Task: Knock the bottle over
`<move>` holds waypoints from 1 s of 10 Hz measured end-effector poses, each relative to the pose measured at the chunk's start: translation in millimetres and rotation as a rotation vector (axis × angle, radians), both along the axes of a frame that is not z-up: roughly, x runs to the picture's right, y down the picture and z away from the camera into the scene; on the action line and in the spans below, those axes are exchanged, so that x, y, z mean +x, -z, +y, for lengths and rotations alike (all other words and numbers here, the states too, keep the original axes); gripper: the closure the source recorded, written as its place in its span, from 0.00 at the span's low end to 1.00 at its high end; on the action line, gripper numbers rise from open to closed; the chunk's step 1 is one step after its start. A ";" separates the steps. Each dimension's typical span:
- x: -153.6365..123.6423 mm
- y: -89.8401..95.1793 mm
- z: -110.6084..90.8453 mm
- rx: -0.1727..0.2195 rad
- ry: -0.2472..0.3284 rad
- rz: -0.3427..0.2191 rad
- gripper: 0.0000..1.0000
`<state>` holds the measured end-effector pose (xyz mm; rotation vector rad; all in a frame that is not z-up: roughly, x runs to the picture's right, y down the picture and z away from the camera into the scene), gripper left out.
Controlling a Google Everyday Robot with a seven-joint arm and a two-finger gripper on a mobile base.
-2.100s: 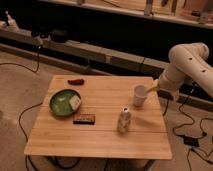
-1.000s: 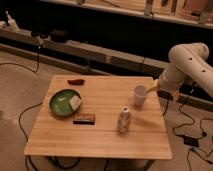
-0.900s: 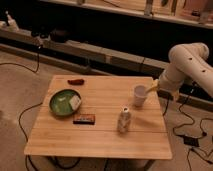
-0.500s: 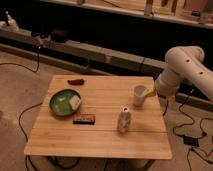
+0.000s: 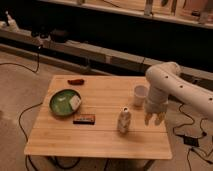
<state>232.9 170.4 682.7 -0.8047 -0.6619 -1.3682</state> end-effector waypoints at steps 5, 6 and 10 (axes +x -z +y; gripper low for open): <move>-32.4 -35.0 6.8 0.019 -0.037 0.054 1.00; -39.1 -45.7 4.1 0.043 -0.060 0.057 1.00; -55.1 -73.5 -32.6 0.171 -0.160 0.061 1.00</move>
